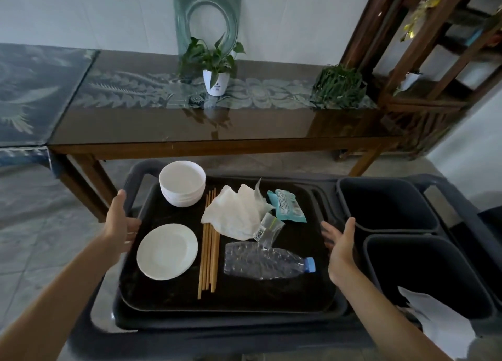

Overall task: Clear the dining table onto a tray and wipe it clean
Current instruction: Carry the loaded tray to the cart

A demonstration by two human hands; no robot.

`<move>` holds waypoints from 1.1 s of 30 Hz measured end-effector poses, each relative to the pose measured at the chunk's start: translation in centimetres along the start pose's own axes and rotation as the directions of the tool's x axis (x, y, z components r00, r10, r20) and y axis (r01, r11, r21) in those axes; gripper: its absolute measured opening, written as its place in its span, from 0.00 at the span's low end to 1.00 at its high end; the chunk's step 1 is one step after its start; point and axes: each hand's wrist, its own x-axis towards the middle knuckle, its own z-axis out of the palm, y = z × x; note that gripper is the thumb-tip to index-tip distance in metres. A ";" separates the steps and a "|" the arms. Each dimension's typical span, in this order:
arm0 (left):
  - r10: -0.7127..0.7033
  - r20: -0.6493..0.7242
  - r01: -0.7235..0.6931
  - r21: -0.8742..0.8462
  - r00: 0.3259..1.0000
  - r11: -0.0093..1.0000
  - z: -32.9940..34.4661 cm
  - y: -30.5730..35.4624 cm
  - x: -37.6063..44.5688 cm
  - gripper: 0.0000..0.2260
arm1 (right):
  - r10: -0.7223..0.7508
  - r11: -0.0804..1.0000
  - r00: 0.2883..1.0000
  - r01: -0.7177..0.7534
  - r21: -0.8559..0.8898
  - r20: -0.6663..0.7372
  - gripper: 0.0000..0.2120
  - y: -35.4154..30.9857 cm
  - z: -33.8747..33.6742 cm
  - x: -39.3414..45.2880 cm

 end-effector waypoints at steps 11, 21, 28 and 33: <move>-0.047 -0.023 0.047 -0.006 0.999 0.999 0.6 -2.6 1.2 0.42 | -0.002 0.991 0.999 -0.004 -0.134 -0.039 0.40 1.1 0.5 2.4; -0.062 0.044 0.057 0.105 0.997 0.993 0.2 -2.9 0.9 0.37 | 0.010 0.957 0.999 -0.024 -0.288 -0.048 0.36 2.0 0.0 2.4; 0.020 0.082 -0.023 0.035 0.996 0.999 0.2 -4.7 -0.1 0.43 | -0.036 0.947 0.998 0.018 -0.320 -0.050 0.34 2.5 -0.1 1.2; 0.118 0.072 -0.123 0.066 0.990 0.990 -0.6 -6.0 -1.8 0.49 | -0.140 0.932 0.988 0.112 -0.344 -0.058 0.34 3.1 0.1 -0.5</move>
